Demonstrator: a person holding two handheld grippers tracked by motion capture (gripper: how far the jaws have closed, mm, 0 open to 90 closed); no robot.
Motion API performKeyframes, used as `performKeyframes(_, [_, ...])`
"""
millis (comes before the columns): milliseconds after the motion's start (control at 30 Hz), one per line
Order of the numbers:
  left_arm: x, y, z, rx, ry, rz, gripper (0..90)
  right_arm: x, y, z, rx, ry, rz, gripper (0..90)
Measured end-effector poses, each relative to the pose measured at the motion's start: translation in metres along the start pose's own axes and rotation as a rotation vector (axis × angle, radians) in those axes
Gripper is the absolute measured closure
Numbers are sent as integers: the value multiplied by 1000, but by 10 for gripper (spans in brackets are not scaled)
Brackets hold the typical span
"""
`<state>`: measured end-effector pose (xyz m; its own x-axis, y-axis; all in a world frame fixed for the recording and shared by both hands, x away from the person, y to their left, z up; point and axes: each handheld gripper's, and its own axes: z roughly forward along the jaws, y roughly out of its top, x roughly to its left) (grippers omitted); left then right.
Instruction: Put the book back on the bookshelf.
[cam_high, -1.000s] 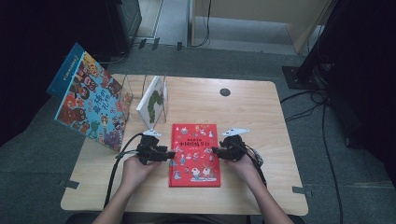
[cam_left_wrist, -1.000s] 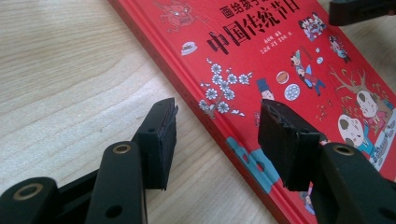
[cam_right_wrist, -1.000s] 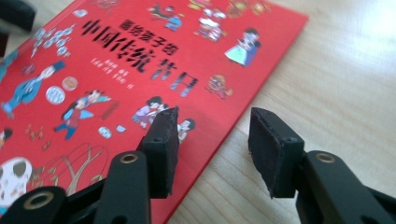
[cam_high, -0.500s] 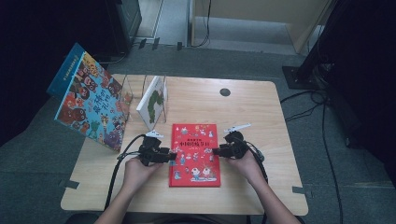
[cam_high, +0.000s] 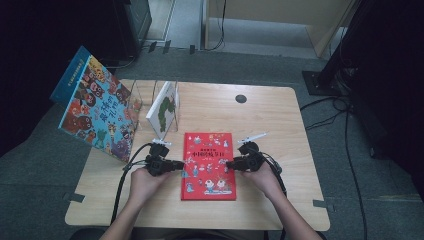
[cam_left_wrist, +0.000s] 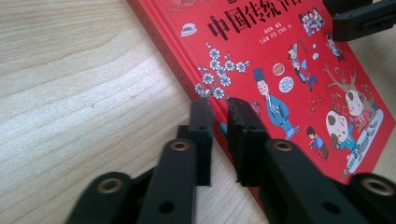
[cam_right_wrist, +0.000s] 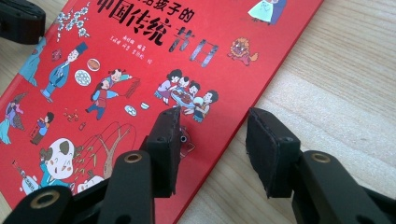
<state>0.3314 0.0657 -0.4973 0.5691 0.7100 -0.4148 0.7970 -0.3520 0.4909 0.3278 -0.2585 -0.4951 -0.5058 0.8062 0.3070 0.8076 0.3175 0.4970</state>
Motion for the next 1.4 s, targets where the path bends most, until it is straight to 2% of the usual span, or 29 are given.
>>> performKeyframes(67, [1, -1, 1, 10, 11, -4, 853, 0, 0, 0, 5, 0, 2, 547])
performKeyframes(167, [3, -1, 3, 22, 1, -13, 875, 0, 1, 0, 8, -2, 4, 549])
performKeyframes(300, [2, -2, 4, 15, 8, -16, 897, 3, 3, 1, 19, -17, 18, 543])
performKeyframes(367, [2, -2, 4, 9, 2, -24, 900, 2, 5, 1, 17, -20, 57, 552])
performKeyframes(533, [2, -3, 8, -2, -28, -22, 900, 2, 8, 1, 37, -46, 90, 551])
performKeyframes(733, [-3, -2, 12, -13, -21, -10, 900, -3, 6, -4, 56, -40, 141, 560])
performKeyframes(767, [-4, -2, 13, -13, -24, -10, 900, -4, 6, -4, 53, -47, 134, 551])
performKeyframes(800, [-5, -2, 13, -12, -23, -7, 900, -4, 6, -4, 50, -45, 147, 533])
performKeyframes(967, [-6, -2, 13, -13, -23, -8, 900, -4, 7, -4, 48, -49, 162, 535])
performKeyframes(1133, [-10, -2, 13, -10, 1, 8, 900, -5, 10, -3, 53, -41, 230, 532])
performKeyframes(1267, [-9, -2, 13, -8, -1, 6, 900, -5, 12, -3, 78, -55, 197, 543])
performKeyframes(1400, [-9, -2, 13, -9, 1, 4, 900, -5, 14, -3, 94, -41, 236, 525])
